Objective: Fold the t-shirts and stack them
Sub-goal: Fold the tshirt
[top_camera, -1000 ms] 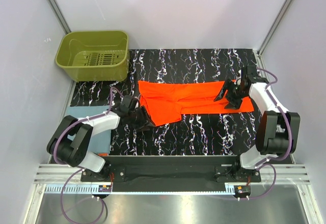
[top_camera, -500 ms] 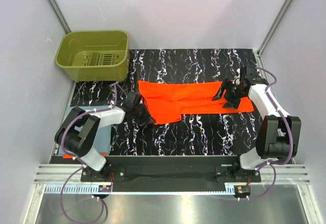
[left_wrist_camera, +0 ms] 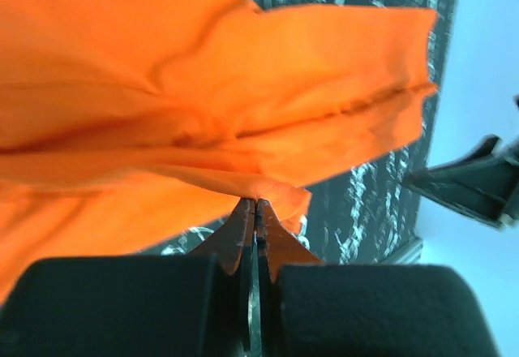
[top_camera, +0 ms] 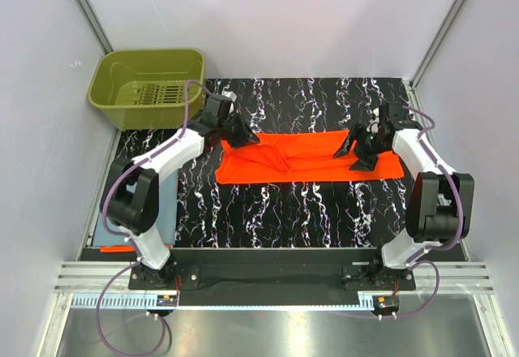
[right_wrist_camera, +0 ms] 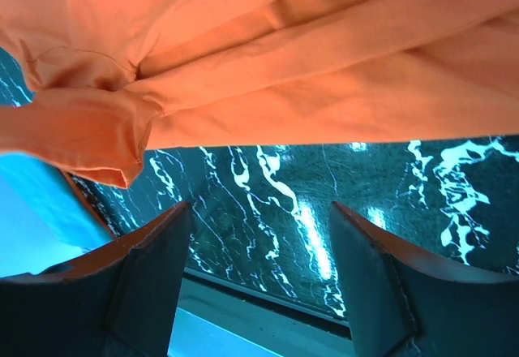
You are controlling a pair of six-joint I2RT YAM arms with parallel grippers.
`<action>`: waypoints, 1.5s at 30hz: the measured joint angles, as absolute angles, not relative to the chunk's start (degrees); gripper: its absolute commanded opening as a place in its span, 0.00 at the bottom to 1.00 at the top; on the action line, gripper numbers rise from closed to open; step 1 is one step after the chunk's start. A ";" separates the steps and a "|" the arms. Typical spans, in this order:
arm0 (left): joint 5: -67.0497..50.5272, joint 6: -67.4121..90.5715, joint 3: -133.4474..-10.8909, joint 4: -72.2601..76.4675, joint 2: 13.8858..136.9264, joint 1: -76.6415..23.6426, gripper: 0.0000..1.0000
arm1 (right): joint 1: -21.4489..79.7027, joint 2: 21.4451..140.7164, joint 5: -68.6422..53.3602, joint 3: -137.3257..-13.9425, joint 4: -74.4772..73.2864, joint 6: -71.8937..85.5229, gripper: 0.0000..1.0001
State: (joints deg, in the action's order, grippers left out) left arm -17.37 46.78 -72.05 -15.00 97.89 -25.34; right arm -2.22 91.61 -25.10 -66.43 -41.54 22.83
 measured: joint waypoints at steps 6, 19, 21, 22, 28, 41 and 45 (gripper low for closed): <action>-19.20 46.28 -75.09 -15.59 105.08 -21.17 0.00 | -2.07 94.83 -28.47 -68.86 -40.40 25.61 0.76; -28.12 48.42 -79.83 -8.34 113.73 -16.97 0.00 | 1.28 101.03 -32.80 -72.12 -37.23 32.73 0.76; -29.08 48.38 -80.58 -7.42 114.54 -17.10 0.00 | 1.65 102.10 -33.74 -73.73 -37.12 33.15 0.78; -29.52 48.34 -81.03 -6.90 115.00 -17.15 0.00 | 1.80 102.91 -34.22 -74.67 -37.06 33.23 0.78; -31.46 48.23 -82.37 -4.82 116.95 -16.88 0.00 | 4.29 111.28 -38.06 -84.29 -36.27 29.82 0.66; -32.73 48.34 -82.39 -3.22 117.49 -15.00 0.00 | 10.92 128.25 -42.09 -102.76 -34.92 24.34 0.52; -32.97 48.45 -82.39 -3.16 117.49 -14.79 0.00 | 11.35 130.06 -42.11 -102.74 -35.38 23.77 0.59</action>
